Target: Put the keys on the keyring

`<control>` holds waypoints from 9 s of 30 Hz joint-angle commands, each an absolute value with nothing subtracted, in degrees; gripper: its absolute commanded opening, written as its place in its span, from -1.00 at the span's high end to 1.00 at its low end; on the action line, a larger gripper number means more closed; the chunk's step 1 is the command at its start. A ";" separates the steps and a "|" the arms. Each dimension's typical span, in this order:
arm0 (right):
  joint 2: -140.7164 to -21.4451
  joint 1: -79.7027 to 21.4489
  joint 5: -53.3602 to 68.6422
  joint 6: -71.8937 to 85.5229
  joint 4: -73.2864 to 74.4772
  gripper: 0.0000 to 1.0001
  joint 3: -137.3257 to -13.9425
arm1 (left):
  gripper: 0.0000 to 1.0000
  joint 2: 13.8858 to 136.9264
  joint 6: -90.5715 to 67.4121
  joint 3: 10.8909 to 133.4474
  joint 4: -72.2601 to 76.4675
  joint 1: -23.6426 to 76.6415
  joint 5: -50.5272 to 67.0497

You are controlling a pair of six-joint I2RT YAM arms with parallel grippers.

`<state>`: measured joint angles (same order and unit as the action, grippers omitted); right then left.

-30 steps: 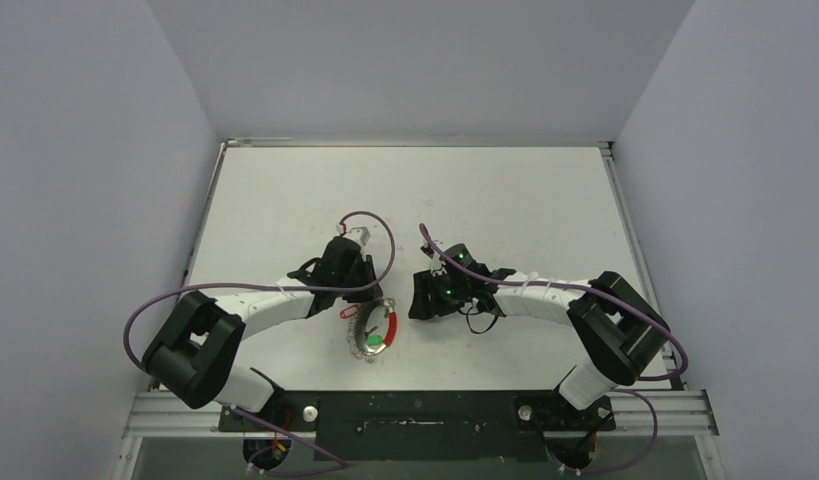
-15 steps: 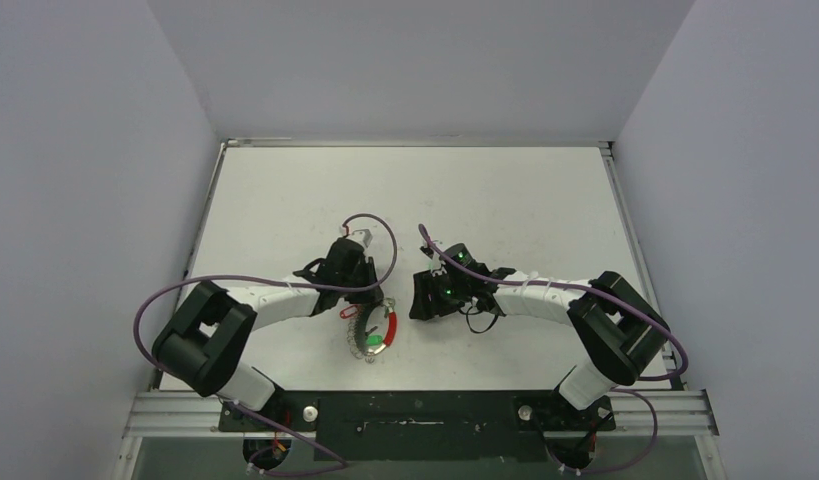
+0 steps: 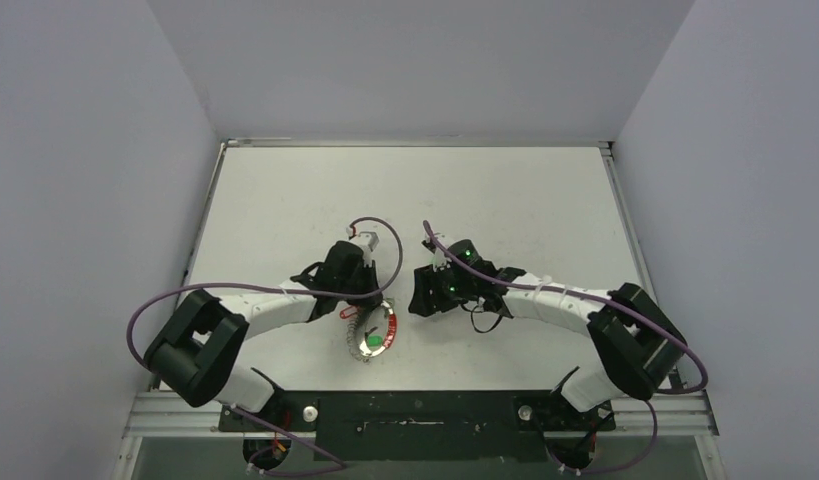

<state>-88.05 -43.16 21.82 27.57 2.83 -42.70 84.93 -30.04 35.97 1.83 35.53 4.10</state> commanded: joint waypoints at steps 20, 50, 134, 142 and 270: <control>-61.79 -43.06 38.16 3.59 -22.69 -0.37 -31.62 | 1.00 50.27 4.91 20.26 16.99 38.23 34.59; -71.22 -48.71 43.00 -6.66 -20.61 0.03 -32.74 | 1.00 48.28 8.45 12.39 31.05 40.14 33.84; -74.00 -57.05 20.56 -2.72 -13.27 1.00 -38.30 | 0.65 46.41 18.37 10.11 35.35 44.52 26.51; -74.00 -57.13 20.57 -2.61 -13.10 1.00 -38.32 | 0.84 47.45 18.28 10.88 34.80 45.34 25.46; -67.67 -53.14 32.26 -14.80 -18.69 1.00 -35.79 | 0.33 34.06 10.19 5.81 33.03 46.14 19.82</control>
<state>-70.22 -53.56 32.34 -16.51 -12.84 -36.16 33.78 11.22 6.11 27.44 45.80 20.71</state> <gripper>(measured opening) 0.026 0.338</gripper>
